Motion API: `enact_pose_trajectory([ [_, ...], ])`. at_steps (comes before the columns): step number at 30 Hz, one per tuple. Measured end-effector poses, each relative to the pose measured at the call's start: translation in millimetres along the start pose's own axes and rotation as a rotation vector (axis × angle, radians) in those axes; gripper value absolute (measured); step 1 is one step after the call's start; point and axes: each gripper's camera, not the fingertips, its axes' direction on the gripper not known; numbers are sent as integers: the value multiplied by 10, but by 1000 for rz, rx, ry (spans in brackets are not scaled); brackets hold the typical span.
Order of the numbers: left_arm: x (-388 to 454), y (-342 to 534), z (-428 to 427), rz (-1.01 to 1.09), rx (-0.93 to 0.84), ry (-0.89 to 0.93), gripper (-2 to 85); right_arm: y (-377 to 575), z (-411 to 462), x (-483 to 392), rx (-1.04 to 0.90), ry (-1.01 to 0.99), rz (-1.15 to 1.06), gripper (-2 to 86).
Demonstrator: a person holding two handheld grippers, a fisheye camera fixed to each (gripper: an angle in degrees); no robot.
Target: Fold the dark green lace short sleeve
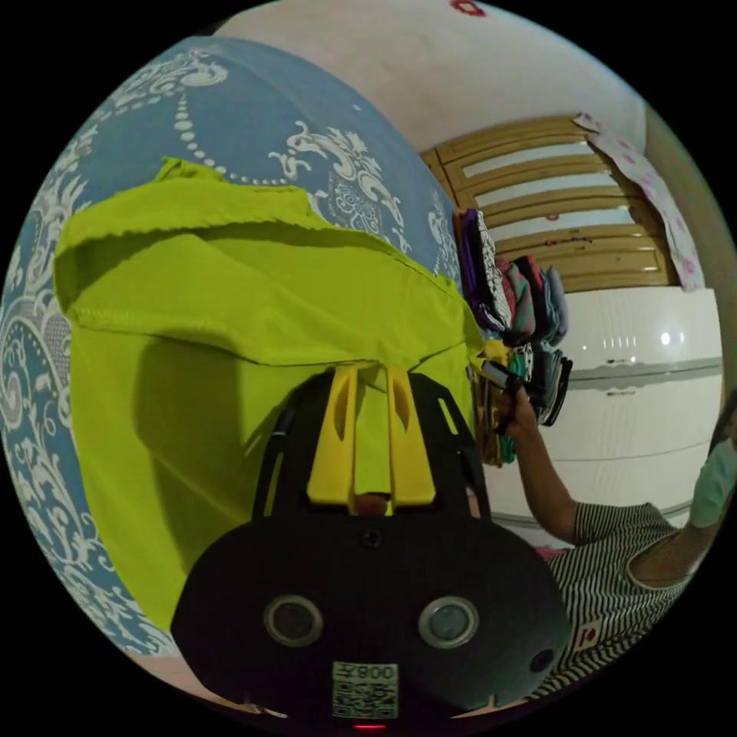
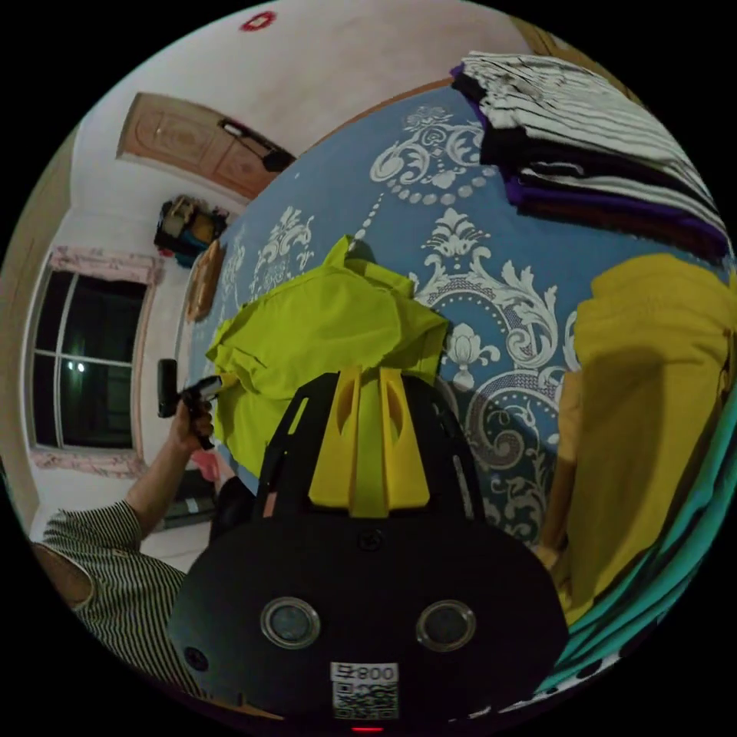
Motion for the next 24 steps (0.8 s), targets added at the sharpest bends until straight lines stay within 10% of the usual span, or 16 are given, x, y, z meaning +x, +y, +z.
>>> enact_pose_trajectory([
  [24, -34, -619, -593, -49, 209, 25, 5, -644, -297, 869, 76, -133, 139, 17],
])
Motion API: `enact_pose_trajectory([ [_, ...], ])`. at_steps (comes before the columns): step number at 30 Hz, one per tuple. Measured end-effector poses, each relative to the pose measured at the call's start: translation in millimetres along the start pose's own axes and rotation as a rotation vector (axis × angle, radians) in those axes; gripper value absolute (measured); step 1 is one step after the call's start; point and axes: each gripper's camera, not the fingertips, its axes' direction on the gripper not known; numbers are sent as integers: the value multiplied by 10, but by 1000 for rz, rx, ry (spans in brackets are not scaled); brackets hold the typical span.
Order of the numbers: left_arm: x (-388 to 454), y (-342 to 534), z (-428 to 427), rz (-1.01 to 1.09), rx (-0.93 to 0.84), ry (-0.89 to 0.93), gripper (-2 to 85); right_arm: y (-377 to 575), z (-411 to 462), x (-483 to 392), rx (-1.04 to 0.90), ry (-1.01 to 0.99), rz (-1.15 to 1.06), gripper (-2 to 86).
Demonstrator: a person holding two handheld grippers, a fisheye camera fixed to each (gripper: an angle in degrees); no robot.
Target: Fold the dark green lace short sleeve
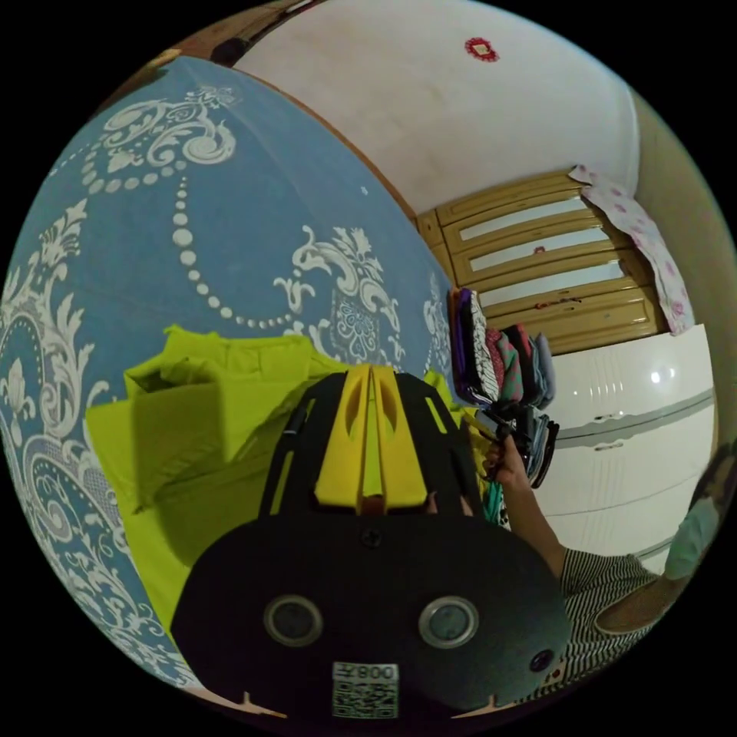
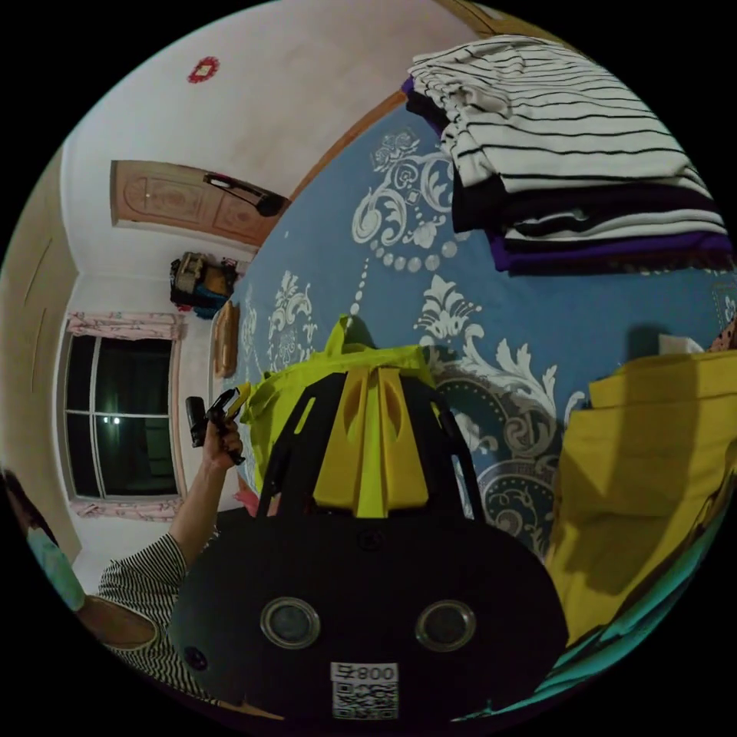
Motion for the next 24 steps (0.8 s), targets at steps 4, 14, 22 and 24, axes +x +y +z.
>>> enact_pose_trajectory([
  [4, 111, 239, -176, 114, -11, -30, 5, 33, -31, -33, 23, 14, -51, 21],
  [14, 28, 513, -269, 166, -132, -327, 2, 258, 308, -215, -64, 108, -153, 8],
  [22, 187, 95, -318, 215, -74, -555, 0, 167, 605, -325, -74, 134, -137, 2],
  [24, 206, 21, -347, 214, -64, -570, 0, 163, 641, -365, -72, 154, -141, 2],
])
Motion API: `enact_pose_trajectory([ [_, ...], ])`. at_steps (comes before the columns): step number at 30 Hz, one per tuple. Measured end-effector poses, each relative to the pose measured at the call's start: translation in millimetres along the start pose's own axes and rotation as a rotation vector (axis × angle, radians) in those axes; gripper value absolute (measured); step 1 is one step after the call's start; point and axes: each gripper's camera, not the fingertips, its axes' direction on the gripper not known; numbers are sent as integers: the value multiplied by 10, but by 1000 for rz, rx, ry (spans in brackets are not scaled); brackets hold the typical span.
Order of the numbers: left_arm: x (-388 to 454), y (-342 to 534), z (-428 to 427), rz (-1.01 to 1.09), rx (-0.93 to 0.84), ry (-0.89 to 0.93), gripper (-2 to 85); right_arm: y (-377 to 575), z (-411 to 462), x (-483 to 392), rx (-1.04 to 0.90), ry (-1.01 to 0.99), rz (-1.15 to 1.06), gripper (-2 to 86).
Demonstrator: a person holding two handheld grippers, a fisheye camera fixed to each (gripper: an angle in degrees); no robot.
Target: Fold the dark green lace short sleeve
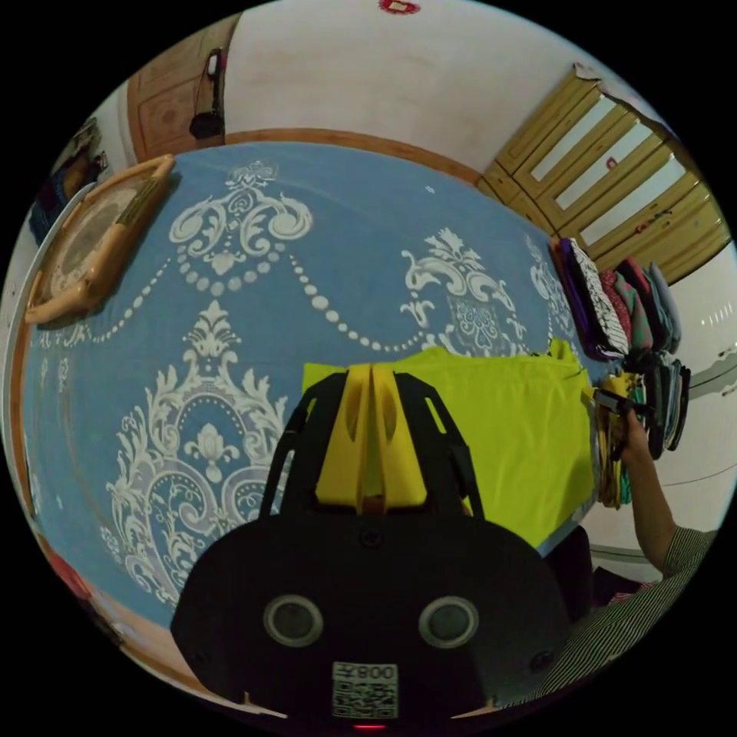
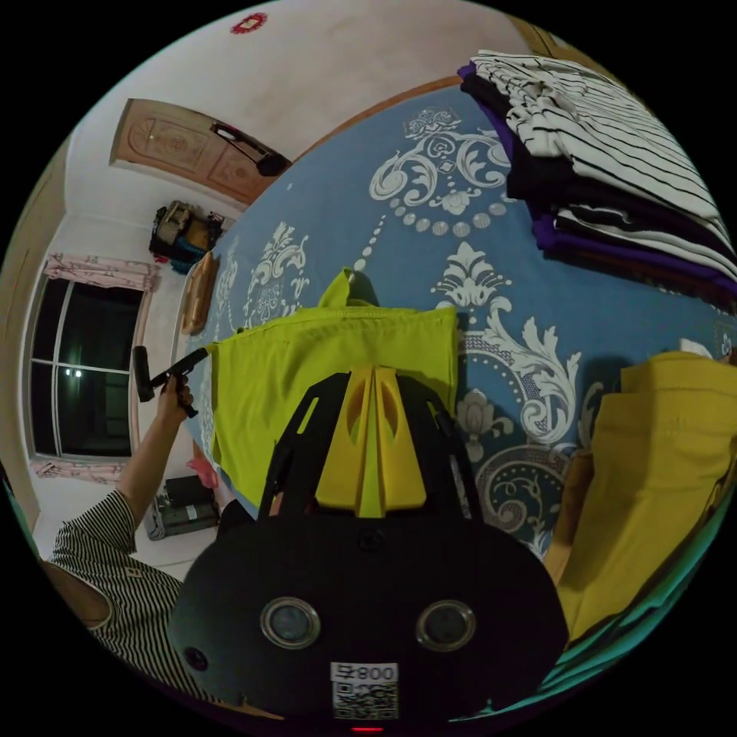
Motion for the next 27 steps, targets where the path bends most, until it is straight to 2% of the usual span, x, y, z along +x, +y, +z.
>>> enact_pose_trajectory([
  [3, -24, 28, -88, -27, 55, 35, 1, -18, 42, -74, 15, 8, -3, 2],
  [5, 36, 155, -94, -3, 78, 120, 2, -24, 84, -134, 19, 12, -14, 2],
  [10, 59, 376, 140, -13, -36, 50, 2, -100, 351, -229, -48, 53, -2, 2],
  [14, -70, 695, -60, -113, 89, 167, 5, -86, 324, -323, 7, 24, 13, 2],
  [19, -139, 1242, -220, -148, 101, 172, 15, 161, 256, -674, 70, 42, -78, 4],
  [22, -120, 1430, -233, -127, 89, 220, 18, 288, 331, -878, 62, 12, -129, 8],
  [27, 239, 1175, -19, 10, 41, 285, 12, 305, 695, -1331, -28, 11, -201, 19],
])
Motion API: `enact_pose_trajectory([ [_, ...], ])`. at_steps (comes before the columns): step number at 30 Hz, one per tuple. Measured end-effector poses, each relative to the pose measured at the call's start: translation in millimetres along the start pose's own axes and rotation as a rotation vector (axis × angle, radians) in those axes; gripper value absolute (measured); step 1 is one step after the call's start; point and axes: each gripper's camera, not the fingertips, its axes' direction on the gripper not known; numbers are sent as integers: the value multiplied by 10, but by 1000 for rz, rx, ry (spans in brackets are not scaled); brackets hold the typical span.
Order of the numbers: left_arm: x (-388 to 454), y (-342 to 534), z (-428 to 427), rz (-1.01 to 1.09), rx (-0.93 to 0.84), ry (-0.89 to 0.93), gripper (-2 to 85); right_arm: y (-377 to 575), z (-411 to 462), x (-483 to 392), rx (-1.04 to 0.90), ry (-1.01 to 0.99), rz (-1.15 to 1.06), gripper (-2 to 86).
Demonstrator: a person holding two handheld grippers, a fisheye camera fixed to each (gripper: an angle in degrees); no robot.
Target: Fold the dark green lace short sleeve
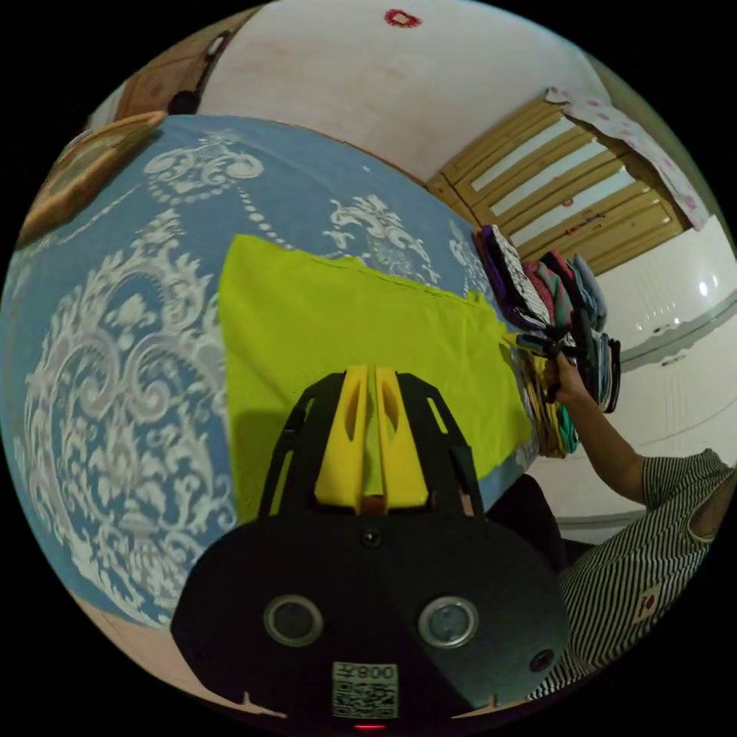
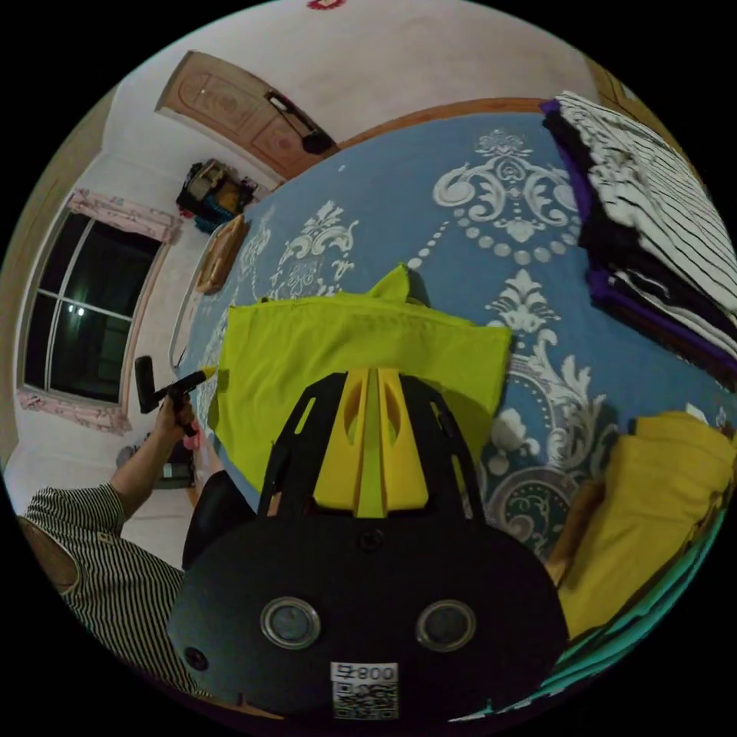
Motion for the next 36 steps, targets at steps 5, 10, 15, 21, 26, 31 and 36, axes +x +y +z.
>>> enact_pose_trajectory([
  [5, 463, -446, 593, 161, -87, 7, 14, -34, 320, -564, -38, 23, -107, 31],
  [10, 719, -633, 943, 281, -148, -119, 18, -52, 652, -1151, -75, 158, -241, 53],
  [15, 714, -578, 1026, 282, -159, -167, 7, -13, 1021, -1440, -149, 246, -260, 34],
  [21, 698, -425, 865, 259, -89, -152, 2, 165, 1025, -1641, -110, 255, -258, 6],
  [26, 663, -382, 704, 248, -29, -142, 2, 293, 871, -1785, -34, 254, -252, 3],
  [31, 546, -345, 799, 238, -83, -184, 4, 357, 896, -1828, -52, 268, -233, 2],
  [36, 376, -199, 774, 183, -88, -165, 13, 514, 912, -1786, -84, 245, -198, 1],
])
